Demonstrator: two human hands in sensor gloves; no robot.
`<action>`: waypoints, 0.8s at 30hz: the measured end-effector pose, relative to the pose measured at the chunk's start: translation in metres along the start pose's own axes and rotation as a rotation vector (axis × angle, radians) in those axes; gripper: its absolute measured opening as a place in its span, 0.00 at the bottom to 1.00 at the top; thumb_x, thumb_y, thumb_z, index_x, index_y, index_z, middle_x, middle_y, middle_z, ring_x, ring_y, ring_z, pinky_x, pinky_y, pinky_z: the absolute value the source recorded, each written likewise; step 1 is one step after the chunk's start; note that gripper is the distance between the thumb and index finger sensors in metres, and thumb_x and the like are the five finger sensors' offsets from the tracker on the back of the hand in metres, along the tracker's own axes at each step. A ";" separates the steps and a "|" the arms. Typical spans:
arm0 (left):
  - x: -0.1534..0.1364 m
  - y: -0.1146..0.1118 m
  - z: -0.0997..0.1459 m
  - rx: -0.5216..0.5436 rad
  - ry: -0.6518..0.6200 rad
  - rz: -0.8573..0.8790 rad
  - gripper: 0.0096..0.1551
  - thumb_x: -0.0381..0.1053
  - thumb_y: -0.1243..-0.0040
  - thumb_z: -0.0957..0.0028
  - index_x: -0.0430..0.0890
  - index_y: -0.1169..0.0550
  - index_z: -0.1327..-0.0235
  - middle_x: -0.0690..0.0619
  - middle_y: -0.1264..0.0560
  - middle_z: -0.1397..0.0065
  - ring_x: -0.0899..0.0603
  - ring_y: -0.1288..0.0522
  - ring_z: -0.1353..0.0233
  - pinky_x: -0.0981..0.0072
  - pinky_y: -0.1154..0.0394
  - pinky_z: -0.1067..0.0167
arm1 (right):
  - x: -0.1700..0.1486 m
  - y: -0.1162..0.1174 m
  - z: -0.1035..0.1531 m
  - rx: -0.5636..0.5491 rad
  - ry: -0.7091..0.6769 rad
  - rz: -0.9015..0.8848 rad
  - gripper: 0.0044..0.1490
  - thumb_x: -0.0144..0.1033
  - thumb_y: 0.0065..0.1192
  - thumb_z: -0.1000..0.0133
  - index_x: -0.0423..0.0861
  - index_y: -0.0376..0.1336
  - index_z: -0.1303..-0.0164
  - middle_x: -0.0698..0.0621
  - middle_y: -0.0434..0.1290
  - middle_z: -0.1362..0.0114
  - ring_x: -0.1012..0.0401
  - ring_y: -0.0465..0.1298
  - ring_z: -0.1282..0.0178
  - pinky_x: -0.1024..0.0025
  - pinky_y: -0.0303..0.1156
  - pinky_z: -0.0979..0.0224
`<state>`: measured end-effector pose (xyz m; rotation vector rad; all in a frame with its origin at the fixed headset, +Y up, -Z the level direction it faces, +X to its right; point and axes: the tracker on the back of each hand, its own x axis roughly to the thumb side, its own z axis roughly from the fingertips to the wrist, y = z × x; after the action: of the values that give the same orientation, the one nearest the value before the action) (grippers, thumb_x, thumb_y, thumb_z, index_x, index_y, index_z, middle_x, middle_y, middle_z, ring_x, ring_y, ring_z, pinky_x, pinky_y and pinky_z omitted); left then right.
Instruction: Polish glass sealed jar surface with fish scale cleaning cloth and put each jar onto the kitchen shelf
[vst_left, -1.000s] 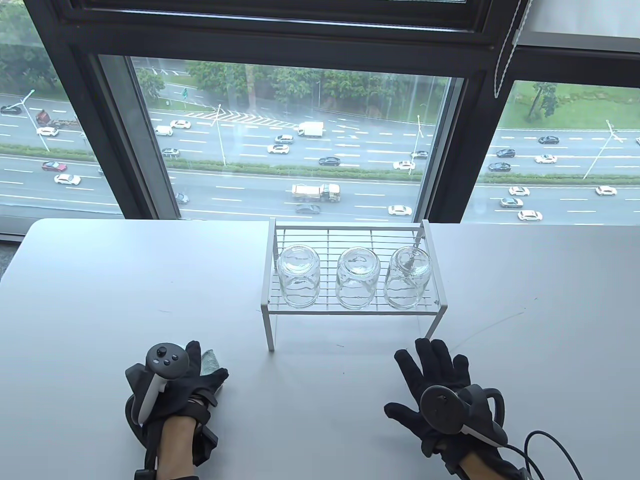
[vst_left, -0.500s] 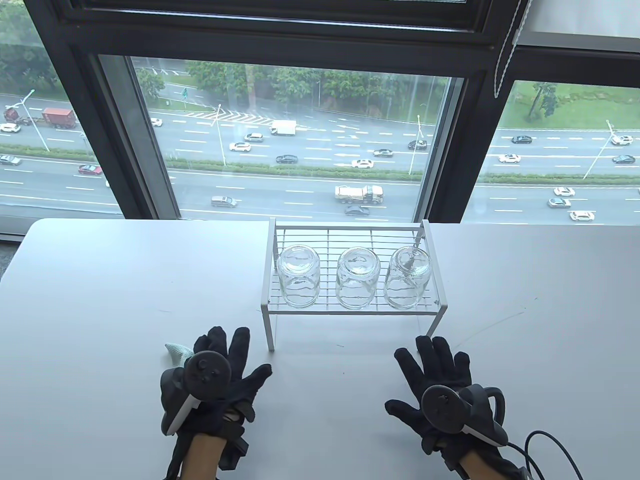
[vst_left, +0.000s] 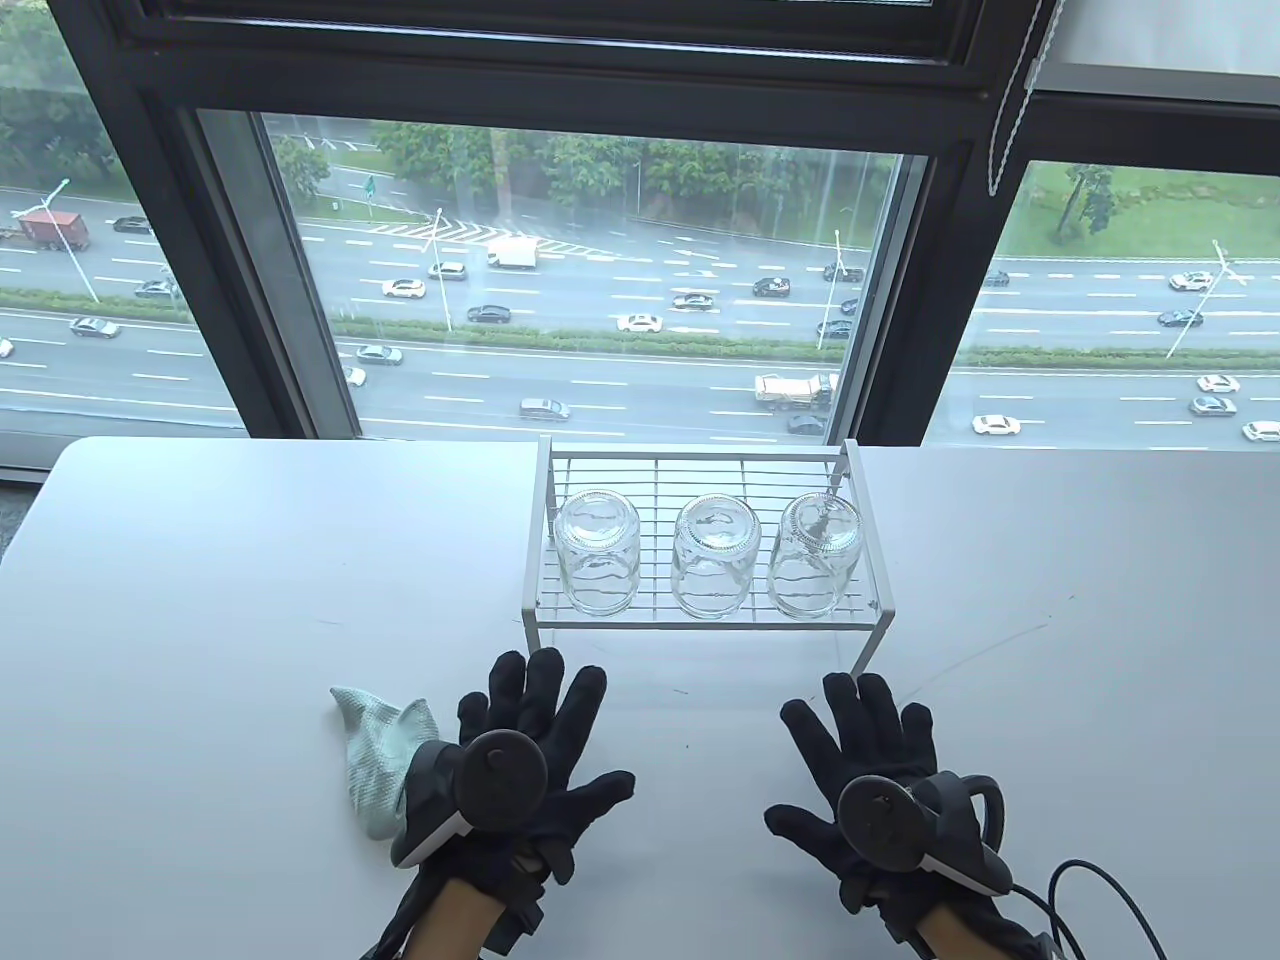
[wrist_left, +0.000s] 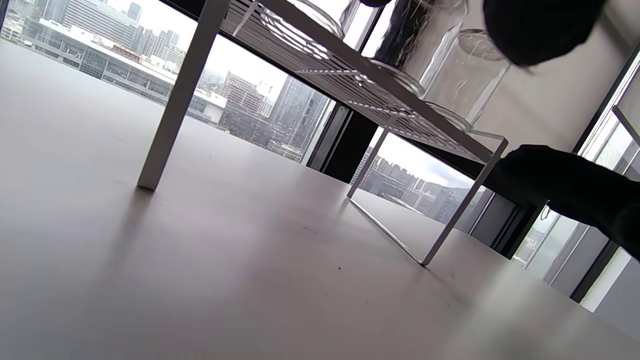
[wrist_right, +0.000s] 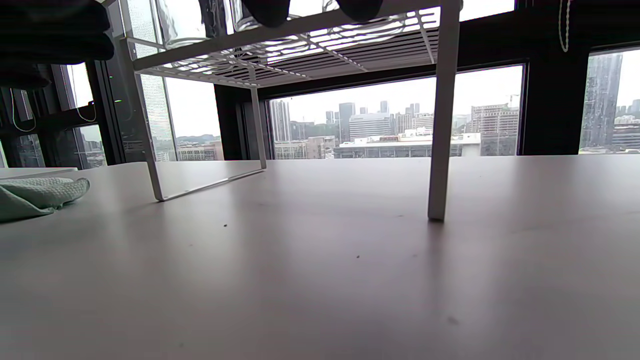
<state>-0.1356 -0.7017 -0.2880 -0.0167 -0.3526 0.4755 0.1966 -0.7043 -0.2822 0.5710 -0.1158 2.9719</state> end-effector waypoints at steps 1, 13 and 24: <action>0.002 -0.001 0.000 -0.003 -0.005 -0.006 0.55 0.81 0.50 0.50 0.61 0.54 0.15 0.43 0.63 0.09 0.30 0.72 0.15 0.26 0.65 0.30 | 0.000 0.000 0.000 -0.001 0.000 0.001 0.59 0.78 0.46 0.55 0.61 0.42 0.14 0.43 0.38 0.09 0.40 0.38 0.13 0.30 0.38 0.21; 0.012 -0.014 -0.004 -0.046 -0.036 -0.042 0.55 0.80 0.51 0.50 0.60 0.54 0.15 0.42 0.62 0.09 0.30 0.71 0.15 0.26 0.64 0.30 | -0.005 0.000 0.000 -0.004 0.020 -0.002 0.59 0.78 0.46 0.55 0.60 0.43 0.14 0.43 0.39 0.10 0.40 0.39 0.13 0.30 0.39 0.22; 0.016 -0.023 -0.006 -0.092 -0.039 -0.061 0.55 0.81 0.51 0.50 0.60 0.54 0.15 0.42 0.62 0.09 0.29 0.70 0.15 0.26 0.64 0.30 | -0.006 0.002 -0.002 0.007 0.018 0.005 0.59 0.78 0.46 0.55 0.60 0.42 0.14 0.42 0.39 0.10 0.40 0.39 0.13 0.30 0.39 0.22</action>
<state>-0.1103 -0.7144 -0.2863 -0.0855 -0.4119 0.3996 0.2010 -0.7066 -0.2864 0.5456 -0.1052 2.9822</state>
